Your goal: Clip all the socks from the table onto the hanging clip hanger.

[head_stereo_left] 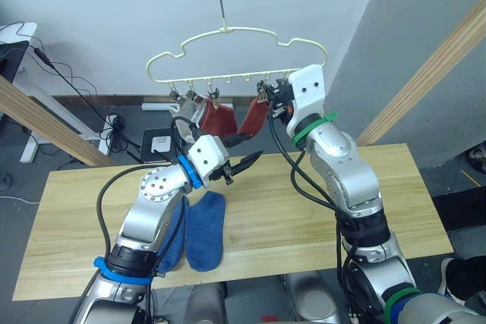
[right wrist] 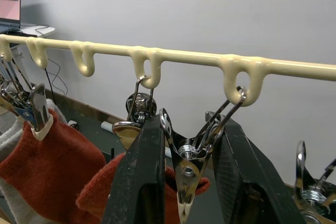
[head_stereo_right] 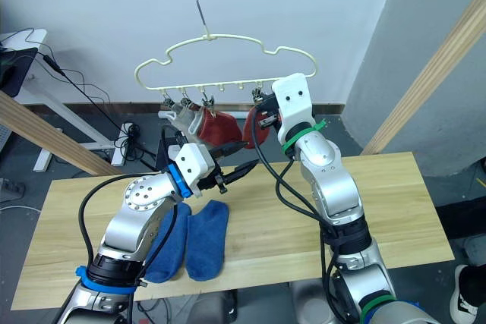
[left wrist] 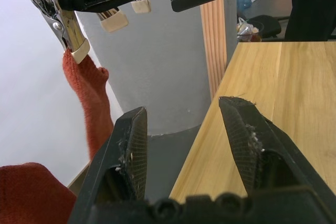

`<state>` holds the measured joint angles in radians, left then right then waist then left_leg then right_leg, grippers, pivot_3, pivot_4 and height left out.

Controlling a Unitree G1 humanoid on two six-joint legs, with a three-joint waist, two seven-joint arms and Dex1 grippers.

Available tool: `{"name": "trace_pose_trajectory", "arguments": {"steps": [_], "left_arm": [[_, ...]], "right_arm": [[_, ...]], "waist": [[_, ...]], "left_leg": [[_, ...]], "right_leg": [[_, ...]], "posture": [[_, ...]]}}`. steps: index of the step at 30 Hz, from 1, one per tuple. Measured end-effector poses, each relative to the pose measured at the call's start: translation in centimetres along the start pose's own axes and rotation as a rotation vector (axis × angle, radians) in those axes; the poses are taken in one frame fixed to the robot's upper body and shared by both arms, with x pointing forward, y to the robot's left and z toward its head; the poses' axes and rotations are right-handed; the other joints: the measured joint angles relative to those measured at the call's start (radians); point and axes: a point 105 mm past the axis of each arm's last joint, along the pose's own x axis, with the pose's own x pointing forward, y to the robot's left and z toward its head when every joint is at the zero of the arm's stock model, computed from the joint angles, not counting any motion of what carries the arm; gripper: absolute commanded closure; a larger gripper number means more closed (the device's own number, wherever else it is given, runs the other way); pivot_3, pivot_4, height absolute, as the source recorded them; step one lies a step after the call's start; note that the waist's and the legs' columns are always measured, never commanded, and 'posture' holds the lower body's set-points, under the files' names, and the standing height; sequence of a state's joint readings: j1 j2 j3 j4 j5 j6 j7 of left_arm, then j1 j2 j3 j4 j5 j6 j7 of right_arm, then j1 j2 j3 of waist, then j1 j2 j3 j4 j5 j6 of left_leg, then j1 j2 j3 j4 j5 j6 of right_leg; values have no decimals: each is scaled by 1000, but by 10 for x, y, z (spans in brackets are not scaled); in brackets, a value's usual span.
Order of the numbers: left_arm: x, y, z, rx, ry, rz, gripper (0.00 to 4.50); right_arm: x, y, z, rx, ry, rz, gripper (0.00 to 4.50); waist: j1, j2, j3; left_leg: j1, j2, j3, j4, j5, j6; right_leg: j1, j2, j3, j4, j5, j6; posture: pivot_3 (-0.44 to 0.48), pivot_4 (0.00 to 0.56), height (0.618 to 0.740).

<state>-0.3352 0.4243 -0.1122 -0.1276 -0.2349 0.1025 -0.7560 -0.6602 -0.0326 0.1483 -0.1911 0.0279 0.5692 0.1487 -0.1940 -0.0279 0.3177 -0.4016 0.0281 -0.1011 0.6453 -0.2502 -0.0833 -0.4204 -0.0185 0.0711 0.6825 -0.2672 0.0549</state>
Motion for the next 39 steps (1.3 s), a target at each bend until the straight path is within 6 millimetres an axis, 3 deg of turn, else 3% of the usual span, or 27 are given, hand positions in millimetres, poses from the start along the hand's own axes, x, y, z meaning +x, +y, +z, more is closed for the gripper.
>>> {"name": "trace_pose_trajectory", "arguments": {"steps": [2,39], "left_arm": [[0,0,0,1,0,0,2085],[-1,-1,-2,1,8,0,2085]], "right_arm": [[0,-1,0,2,0,-2,2075],[1,-2,-5,35,18,-71,2075]], "waist": [[0,0,0],[0,0,0]], "left_leg": [[0,0,0,0,0,0],[0,0,0,0,0,0]], "right_leg": [[0,0,0,0,0,0],[0,0,0,0,0,0]], "posture": [[-247,270,740],[-248,269,740]]}}
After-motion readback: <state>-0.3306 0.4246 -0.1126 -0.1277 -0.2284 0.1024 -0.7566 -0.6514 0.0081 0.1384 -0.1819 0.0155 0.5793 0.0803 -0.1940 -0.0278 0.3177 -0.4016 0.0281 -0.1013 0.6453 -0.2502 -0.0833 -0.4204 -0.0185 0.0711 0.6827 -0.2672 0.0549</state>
